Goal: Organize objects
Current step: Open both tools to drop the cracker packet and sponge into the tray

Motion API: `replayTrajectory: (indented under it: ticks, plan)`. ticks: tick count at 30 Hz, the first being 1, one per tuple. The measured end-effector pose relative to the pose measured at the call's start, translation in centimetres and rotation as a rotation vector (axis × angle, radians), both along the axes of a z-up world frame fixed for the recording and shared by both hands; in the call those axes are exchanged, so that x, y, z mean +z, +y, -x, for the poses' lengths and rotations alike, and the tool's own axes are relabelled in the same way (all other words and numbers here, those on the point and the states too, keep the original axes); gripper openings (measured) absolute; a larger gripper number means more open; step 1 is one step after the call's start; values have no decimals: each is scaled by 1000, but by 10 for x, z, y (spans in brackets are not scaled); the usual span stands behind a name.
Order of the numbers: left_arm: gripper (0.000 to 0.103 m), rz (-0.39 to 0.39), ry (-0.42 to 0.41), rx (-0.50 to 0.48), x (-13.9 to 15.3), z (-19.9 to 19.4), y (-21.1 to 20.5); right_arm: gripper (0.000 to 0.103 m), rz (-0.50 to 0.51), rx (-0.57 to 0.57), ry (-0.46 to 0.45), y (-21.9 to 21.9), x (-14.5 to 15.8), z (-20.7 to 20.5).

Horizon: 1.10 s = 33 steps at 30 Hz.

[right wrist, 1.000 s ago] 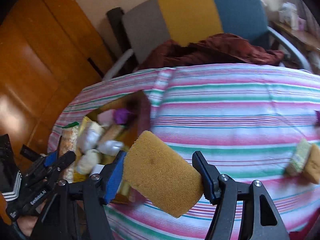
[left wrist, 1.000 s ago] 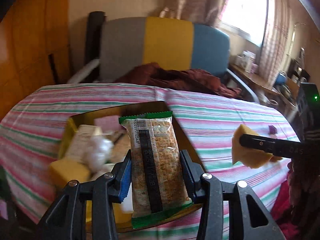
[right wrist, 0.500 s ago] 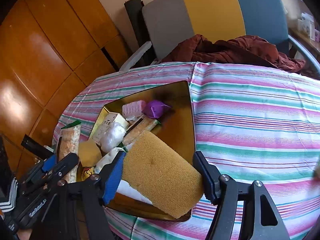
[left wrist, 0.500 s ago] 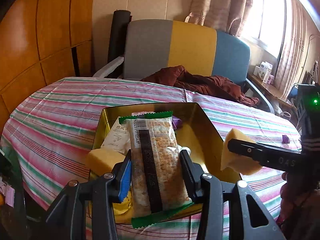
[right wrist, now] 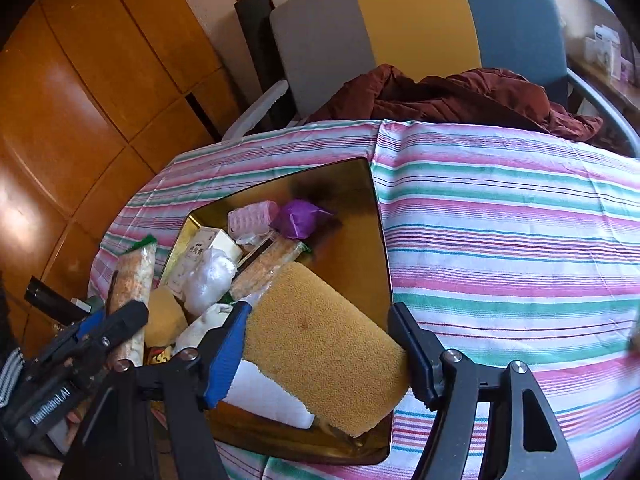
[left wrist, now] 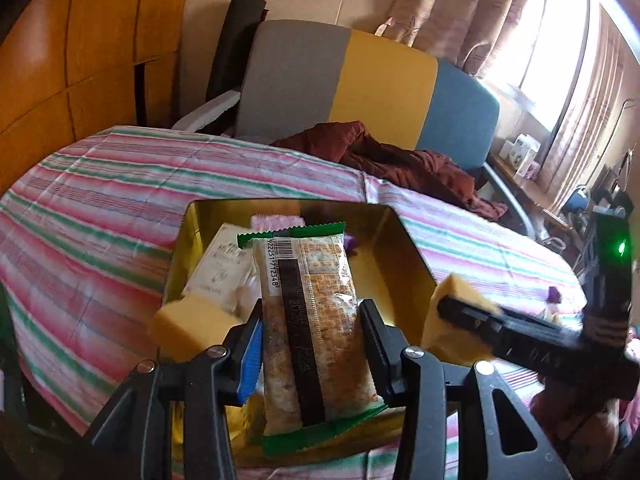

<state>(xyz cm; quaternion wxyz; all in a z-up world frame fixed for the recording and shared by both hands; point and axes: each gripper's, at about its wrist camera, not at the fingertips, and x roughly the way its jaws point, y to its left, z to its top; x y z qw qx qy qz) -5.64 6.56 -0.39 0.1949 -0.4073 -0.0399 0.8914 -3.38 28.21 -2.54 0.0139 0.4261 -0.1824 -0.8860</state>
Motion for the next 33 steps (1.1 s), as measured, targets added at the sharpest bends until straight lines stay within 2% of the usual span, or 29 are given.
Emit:
replayTrajectory:
  ticks: [7, 17, 20, 22, 33]
  plan:
    - [45, 12, 1, -22, 3, 32, 20, 73, 23, -2, -2, 1, -5, 3]
    - [45, 68, 23, -40, 2, 48, 41, 75, 31, 6, -18, -7, -15, 10]
    - [45, 107, 27, -37, -1, 48, 46, 81, 43, 6, -12, -8, -16, 11]
    - [46, 112, 28, -27, -2, 49, 46, 95, 31, -1, -6, -8, -16, 12]
    - [48, 130, 97, -11, 12, 30, 45, 97, 10, -7, -11, -7, -19, 3]
